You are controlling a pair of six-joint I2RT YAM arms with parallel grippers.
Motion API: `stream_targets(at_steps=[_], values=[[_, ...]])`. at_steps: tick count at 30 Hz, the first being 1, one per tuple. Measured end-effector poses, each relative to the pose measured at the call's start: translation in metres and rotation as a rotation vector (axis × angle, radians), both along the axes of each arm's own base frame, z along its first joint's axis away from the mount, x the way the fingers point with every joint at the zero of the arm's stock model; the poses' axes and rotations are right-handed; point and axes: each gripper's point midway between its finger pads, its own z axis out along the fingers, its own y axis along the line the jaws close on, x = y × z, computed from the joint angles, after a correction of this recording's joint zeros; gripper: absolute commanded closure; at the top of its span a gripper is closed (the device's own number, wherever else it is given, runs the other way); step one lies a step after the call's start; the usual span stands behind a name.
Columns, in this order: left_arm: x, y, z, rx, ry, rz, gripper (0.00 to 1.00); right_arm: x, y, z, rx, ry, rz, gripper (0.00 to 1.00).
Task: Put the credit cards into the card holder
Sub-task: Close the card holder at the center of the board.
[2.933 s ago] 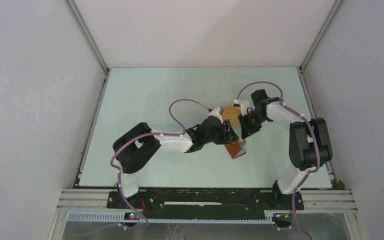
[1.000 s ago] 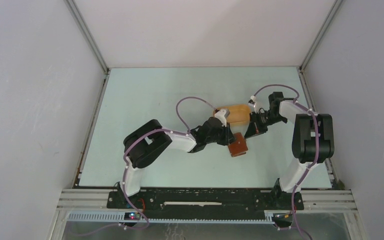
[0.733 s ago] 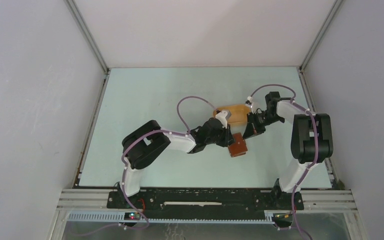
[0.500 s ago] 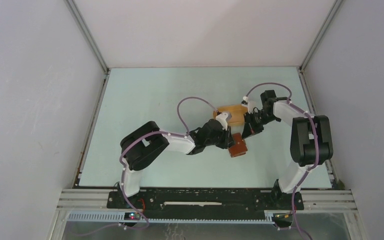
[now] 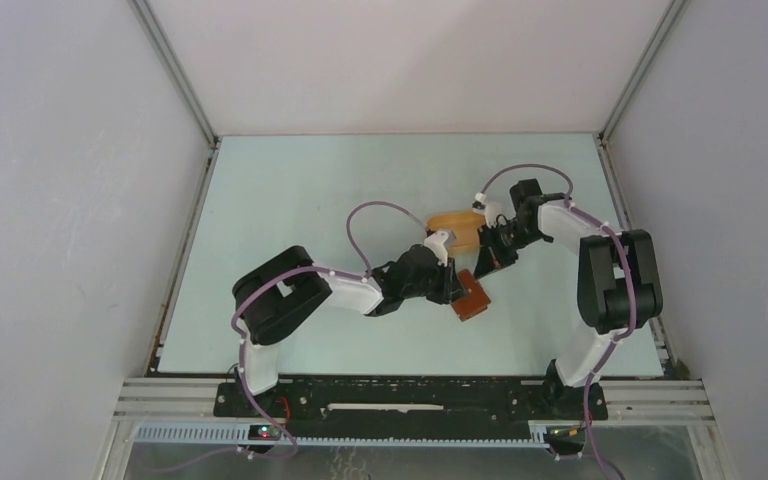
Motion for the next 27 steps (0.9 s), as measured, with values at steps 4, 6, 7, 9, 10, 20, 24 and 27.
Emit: stream_targets(at_steps=[4, 6, 7, 9, 10, 20, 24, 27], values=[[0.001, 0.001, -0.002, 0.011, 0.004, 0.014, 0.78, 0.004, -0.006, 0.007, 0.035, 0.005, -0.031, 1.00], [0.001, 0.001, -0.002, 0.019, 0.006, 0.015, 0.78, 0.005, -0.010, 0.009, 0.047, 0.012, -0.049, 1.00], [0.002, 0.001, -0.002, 0.021, 0.006, 0.016, 0.78, 0.005, -0.011, 0.009, 0.050, 0.014, -0.054, 1.00], [0.002, 0.002, -0.002, 0.026, 0.003, 0.014, 0.78, 0.004, -0.013, 0.010, 0.057, 0.020, -0.060, 1.00], [0.002, 0.002, -0.002, 0.026, 0.001, 0.013, 0.77, 0.004, -0.013, 0.010, 0.057, 0.024, -0.060, 1.00], [0.001, 0.001, -0.001, 0.018, 0.005, 0.009, 0.79, -0.012, 0.014, -0.005, -0.003, 0.040, 0.058, 1.00], [0.001, 0.001, -0.001, 0.005, 0.012, 0.017, 0.80, -0.014, 0.015, -0.009, -0.006, 0.057, 0.062, 1.00], [0.002, 0.002, -0.001, -0.002, 0.013, 0.023, 0.80, -0.015, 0.016, -0.010, -0.010, 0.056, 0.067, 1.00]])
